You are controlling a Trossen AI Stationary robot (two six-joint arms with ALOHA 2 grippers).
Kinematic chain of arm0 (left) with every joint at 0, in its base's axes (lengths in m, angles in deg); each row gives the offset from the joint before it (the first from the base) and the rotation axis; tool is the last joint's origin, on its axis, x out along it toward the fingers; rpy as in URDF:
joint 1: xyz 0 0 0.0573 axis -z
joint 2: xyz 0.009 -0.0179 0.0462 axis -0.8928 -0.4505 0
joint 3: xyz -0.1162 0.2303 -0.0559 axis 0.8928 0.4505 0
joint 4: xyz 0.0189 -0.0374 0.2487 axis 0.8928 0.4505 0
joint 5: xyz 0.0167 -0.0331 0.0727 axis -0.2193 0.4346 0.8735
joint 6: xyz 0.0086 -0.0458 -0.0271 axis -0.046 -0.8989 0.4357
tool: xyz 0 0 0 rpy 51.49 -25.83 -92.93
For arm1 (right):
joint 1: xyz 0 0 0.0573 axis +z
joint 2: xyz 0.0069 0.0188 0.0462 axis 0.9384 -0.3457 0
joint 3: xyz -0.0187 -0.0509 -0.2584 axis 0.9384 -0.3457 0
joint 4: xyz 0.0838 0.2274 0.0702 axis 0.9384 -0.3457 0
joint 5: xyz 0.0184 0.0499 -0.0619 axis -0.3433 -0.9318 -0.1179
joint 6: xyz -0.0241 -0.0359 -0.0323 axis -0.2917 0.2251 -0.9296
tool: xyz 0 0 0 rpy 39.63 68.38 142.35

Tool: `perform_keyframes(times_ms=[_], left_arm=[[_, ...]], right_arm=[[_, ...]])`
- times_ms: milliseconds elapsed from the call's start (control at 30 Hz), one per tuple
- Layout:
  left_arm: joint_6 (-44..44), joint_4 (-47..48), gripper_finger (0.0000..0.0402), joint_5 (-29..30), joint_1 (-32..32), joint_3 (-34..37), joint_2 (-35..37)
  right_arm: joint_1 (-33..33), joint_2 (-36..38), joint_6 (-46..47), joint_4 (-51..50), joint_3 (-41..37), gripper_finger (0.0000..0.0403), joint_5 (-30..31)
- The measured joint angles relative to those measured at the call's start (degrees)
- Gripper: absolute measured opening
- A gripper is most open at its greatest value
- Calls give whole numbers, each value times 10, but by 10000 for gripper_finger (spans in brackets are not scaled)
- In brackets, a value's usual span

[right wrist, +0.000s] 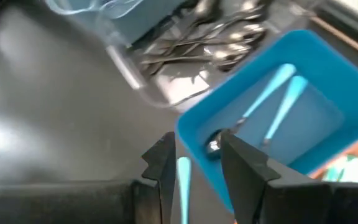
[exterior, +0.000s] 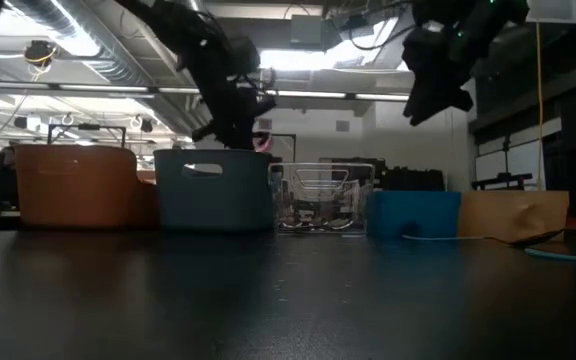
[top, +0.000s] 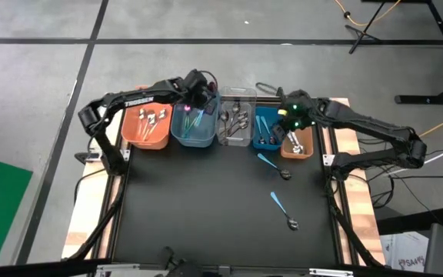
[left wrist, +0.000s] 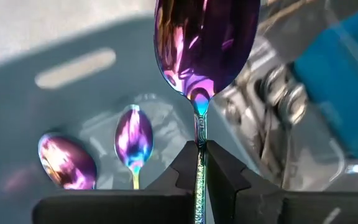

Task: Sort silverware by color (type)
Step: Put the purple spoon into the left blue bin

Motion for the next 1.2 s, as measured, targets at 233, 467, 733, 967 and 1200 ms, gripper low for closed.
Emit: perform_keyframes(times_ms=[233, 467, 733, 967, 1200], left_arm=[[-6, 35, 13, 5, 0, 0, -45], [-6, 59, 13, 6, 2, 0, -71], [18, 63, 14, 7, 2, 0, -73], [19, 63, 14, 7, 2, 0, -73], [28, 63, 54, 7, 2, 0, -73]], right_arm=[[117, 0, 51, 7, 0, 115, 62], [204, 0, 92, 11, 0, 115, 104], [273, 0, 119, 49, 0, 115, 152], [315, 0, 119, 65, 0, 115, 179], [329, 0, 118, 65, 0, 115, 183]])
